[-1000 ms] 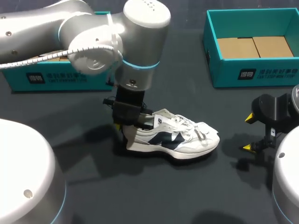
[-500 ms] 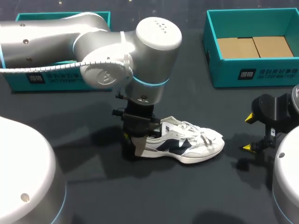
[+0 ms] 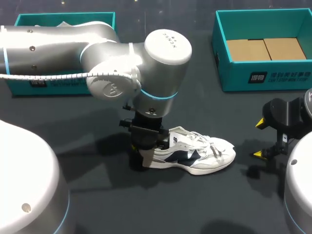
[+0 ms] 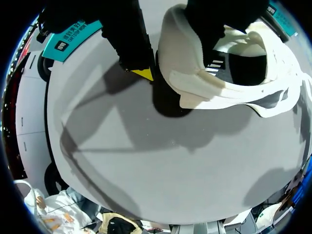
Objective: Take the shoe out of the shoebox, open the shoe tongue, remove and reinsert the insole, then place the shoe into the shoebox
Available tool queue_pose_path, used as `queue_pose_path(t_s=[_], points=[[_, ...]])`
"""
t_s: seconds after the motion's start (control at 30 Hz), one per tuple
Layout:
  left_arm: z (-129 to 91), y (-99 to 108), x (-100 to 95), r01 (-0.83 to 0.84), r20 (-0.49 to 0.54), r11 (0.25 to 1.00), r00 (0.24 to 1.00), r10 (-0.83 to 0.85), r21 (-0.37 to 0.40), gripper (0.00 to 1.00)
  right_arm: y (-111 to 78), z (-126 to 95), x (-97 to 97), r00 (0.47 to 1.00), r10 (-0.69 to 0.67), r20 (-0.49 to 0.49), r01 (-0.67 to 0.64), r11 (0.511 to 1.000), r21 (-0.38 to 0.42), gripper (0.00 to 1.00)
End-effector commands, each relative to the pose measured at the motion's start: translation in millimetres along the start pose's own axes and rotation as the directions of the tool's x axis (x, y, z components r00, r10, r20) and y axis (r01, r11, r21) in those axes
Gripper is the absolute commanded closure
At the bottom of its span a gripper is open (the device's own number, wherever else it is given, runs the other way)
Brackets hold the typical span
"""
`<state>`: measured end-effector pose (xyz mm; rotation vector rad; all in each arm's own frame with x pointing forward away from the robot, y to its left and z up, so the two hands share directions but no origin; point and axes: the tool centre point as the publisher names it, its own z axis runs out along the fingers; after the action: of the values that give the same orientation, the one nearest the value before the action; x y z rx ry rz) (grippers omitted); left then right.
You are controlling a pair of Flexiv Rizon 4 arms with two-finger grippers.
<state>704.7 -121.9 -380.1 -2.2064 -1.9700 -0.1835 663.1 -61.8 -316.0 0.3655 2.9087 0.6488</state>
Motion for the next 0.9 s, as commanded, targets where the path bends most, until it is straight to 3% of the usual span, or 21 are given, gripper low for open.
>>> queue_pose_path(t_s=[0.03, 0.23, 0.4, 0.53, 0.7, 0.9], points=[[4.6, -0.2, -2.6, -0.003, -0.001, 1.0, 1.0, 0.003, -0.002, 1.0, 0.0, -0.7, 2.0, 1.0, 0.0, 0.003, 0.0, 1.0, 0.002, 0.0], [7.9, -1.1, -1.4, -0.011, -0.002, 1.0, 1.0, 0.011, -0.004, 1.0, 0.0, -0.7, 2.0, 1.0, 0.0, 0.003, 0.0, 1.0, 0.002, 0.0], [7.0, -1.0, 0.4, -0.015, 0.013, 1.0, 1.0, 0.015, -0.006, 0.67, 0.0, -0.7, 2.0, 1.0, 0.0, 0.003, 0.0, 1.0, 0.002, 0.0], [-2.4, -3.6, 3.0, -0.025, 0.043, 1.0, 0.999, 0.026, -0.016, 0.48, 0.0, -0.7, 2.0, 1.0, 0.0, 0.003, 0.0, 1.0, 0.002, 0.0], [-21.7, -10.0, 7.1, -0.044, 0.121, 0.999, 0.992, 0.044, -0.006, 0.0, 0.0, -0.7, 2.0, 1.0, 0.0, 0.003, 0.0, 1.0, 0.002, 0.0], [-53.8, -22.9, 19.4, -0.048, 0.255, 0.998, 0.966, 0.04, 0.026, 0.0, 0.0, -0.7, 2.0, 1.0, 0.0, 0.003, 0.0, 1.0, 0.002, 0.0]])
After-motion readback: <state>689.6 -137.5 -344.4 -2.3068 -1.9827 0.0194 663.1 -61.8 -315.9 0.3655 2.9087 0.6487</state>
